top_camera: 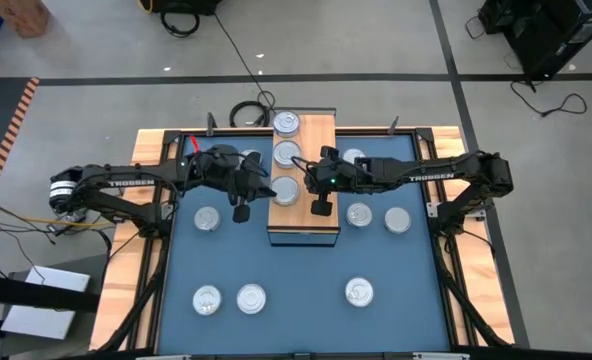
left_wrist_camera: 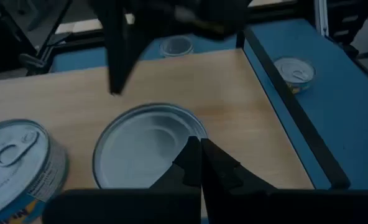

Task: Stack canned seafood by type on shelf
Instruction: Put the blue tuna can on the shelf

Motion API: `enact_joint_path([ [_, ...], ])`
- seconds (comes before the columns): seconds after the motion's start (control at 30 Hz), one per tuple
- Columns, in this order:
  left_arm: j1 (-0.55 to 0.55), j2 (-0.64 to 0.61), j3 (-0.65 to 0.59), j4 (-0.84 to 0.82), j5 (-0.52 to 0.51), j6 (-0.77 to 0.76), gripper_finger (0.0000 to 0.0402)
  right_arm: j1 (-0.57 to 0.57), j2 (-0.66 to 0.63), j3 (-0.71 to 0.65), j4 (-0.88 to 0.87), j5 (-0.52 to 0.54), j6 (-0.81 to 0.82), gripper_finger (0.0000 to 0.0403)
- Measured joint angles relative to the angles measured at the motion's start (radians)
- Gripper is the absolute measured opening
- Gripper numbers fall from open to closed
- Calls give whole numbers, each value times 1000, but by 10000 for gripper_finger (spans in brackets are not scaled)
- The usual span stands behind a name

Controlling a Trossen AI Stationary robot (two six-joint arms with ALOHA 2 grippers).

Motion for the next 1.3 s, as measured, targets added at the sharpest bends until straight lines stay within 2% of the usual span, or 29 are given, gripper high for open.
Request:
enact_joint_path([
  [0.27, 1, 0, -1, 93, 1, -2, 1, 1, -97, -142, 115, 0, 27, 0],
  [0.43, -2, 0, -109, 362, 16, -67, 1, 2, -216, -234, 187, 19, 30, 0],
  [0.57, -3, -20, -167, 508, 19, -118, 1, 7, -322, -317, 212, 20, 56, 0],
  [0.73, -3, -63, -204, 501, 3, -126, 1, 37, -430, -393, 216, 42, 110, 2],
  [0.83, -3, -88, -214, 498, -17, -126, 1, 73, -472, -420, 216, 112, 118, 2],
  [0.93, -3, -107, -215, 466, -18, -127, 1, 121, -486, -426, 195, 184, 127, 3],
  [1.1, -3, -113, -214, 477, -19, -107, 1, 182, -480, -426, 163, 236, 194, 3],
  [1.17, -3, -114, -214, 504, -65, -94, 1, 202, -467, -427, 148, 238, 223, 3],
  [1.27, 5, -124, -214, 540, -200, -135, 1, 219, -463, -427, 152, 239, 233, 3],
  [1.3, 11, -125, -214, 561, -209, -145, 1, 220, -463, -427, 162, 239, 237, 2],
])
